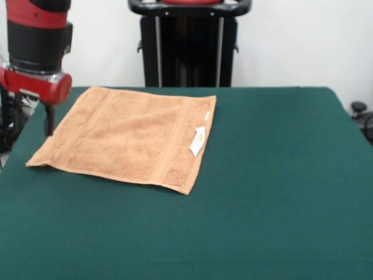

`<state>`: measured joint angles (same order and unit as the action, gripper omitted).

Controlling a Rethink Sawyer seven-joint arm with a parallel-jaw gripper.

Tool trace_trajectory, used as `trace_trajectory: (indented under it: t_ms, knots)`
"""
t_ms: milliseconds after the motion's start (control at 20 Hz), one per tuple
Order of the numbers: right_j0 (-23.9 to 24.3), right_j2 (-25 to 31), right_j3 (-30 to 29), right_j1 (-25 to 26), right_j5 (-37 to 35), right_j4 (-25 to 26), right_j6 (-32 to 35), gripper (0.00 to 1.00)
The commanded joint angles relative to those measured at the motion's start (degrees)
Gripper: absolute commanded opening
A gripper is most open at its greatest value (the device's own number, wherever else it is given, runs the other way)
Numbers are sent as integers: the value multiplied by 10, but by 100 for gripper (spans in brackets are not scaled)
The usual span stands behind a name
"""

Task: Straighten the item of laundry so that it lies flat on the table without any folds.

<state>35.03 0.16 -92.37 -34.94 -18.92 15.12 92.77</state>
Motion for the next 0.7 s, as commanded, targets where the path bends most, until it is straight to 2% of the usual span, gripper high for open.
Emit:
trace_trajectory:
  t_ms: [50,350,700]
  knots:
    - [-33,59,-57,-12,-71,-36,66,100]
    - [-26,88,-74,39,-59,-61,71,100]
    - [-32,93,-89,53,-38,-86,90,100]
